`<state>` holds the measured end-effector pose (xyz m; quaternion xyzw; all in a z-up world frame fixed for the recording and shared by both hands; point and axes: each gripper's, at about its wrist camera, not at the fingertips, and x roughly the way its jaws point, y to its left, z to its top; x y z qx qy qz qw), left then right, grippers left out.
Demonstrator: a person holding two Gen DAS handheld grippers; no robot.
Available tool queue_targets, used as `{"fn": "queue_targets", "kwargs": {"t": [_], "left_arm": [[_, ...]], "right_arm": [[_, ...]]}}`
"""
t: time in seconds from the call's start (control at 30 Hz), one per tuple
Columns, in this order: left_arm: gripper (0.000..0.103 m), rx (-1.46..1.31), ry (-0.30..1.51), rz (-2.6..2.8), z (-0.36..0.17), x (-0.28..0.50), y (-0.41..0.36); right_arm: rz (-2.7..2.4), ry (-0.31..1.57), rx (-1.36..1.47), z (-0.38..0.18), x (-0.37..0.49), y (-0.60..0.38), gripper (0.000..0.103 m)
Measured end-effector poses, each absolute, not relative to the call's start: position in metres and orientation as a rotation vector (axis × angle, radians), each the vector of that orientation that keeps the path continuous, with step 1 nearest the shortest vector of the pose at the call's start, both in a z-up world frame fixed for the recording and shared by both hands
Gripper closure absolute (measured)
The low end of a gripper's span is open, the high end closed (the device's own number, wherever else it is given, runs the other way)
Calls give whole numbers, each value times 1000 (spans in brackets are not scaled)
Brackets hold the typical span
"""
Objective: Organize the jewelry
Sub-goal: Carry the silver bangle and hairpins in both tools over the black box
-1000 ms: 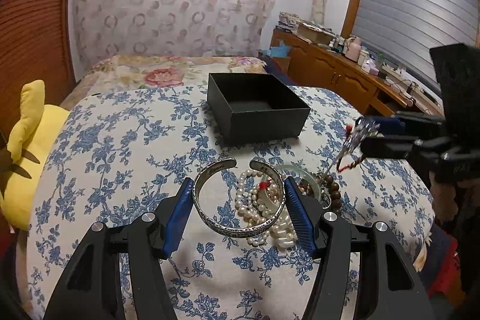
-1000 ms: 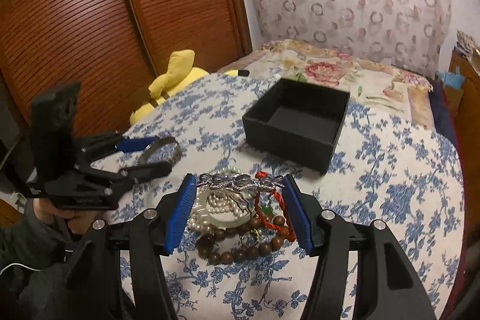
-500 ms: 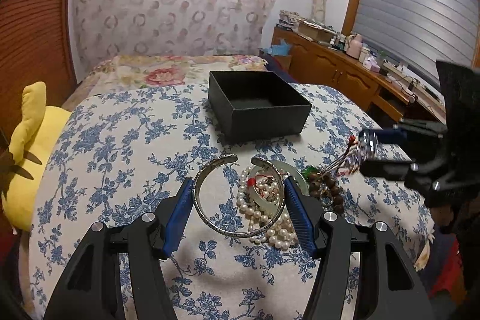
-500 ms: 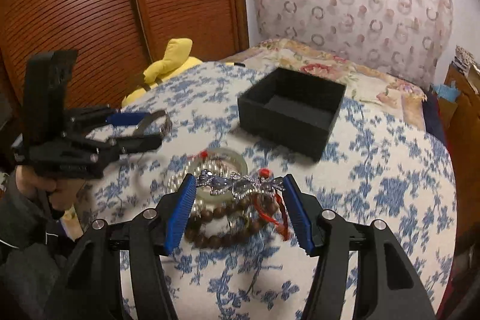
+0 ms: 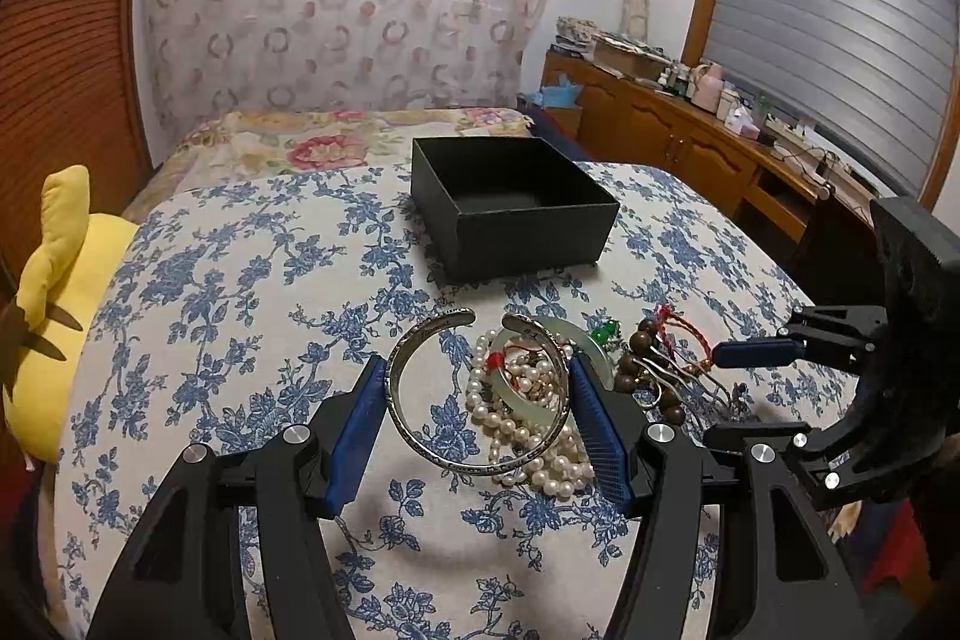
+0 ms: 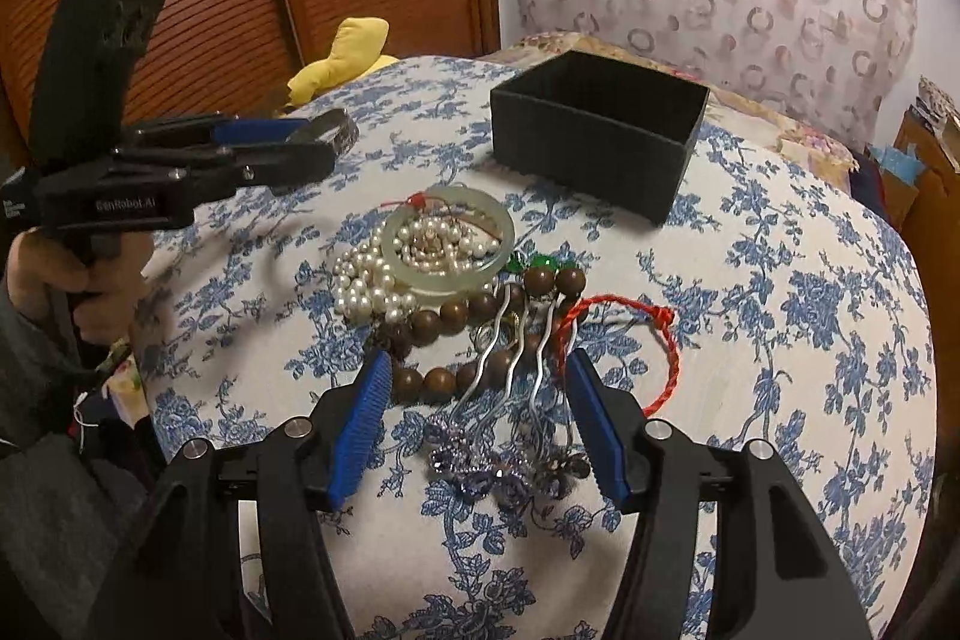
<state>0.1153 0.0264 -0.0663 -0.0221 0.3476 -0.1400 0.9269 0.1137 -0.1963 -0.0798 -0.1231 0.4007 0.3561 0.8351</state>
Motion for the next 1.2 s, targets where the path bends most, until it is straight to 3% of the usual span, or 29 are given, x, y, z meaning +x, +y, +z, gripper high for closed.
{"fn": "queue_targets", "kwargs": {"t": [0.3, 0.5, 1.2], "left_arm": [[45, -45, 720, -289, -71, 114, 21], [45, -41, 722, -294, -72, 113, 19], [45, -15, 686, -309, -48, 142, 0]], "right_arm": [[668, 893, -293, -99, 111, -201, 34], [662, 892, -304, -102, 108, -201, 38], [650, 684, -245, -12, 121, -234, 38]]}}
